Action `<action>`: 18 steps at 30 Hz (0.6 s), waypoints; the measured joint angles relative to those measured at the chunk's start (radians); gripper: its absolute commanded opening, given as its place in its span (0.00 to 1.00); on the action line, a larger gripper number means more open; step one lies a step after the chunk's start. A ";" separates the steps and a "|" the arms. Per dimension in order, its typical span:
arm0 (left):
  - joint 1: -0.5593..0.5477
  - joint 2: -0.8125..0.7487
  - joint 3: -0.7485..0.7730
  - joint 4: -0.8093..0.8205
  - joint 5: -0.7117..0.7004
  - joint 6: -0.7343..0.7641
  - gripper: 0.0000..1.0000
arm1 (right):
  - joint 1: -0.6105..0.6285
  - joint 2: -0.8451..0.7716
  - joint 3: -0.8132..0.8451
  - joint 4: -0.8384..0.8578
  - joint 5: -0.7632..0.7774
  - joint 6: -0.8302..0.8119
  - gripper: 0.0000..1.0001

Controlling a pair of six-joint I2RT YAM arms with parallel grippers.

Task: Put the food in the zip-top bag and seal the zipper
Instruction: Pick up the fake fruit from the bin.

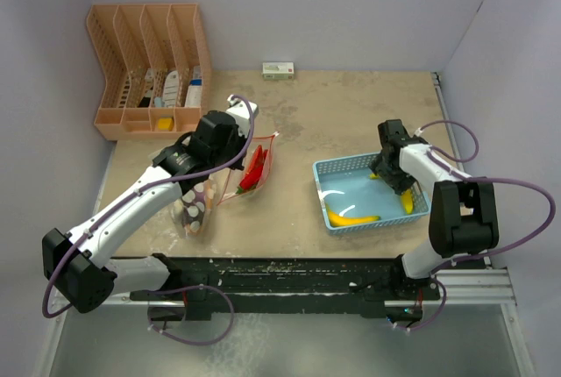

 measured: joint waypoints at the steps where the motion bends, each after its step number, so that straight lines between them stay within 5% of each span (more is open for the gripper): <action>1: 0.000 0.000 0.000 0.000 0.000 0.000 0.00 | -0.001 0.001 0.002 0.005 0.001 0.019 0.79; 18: 0.000 0.000 0.000 -0.008 0.000 0.003 0.00 | -0.002 0.079 0.023 0.082 -0.011 0.251 0.73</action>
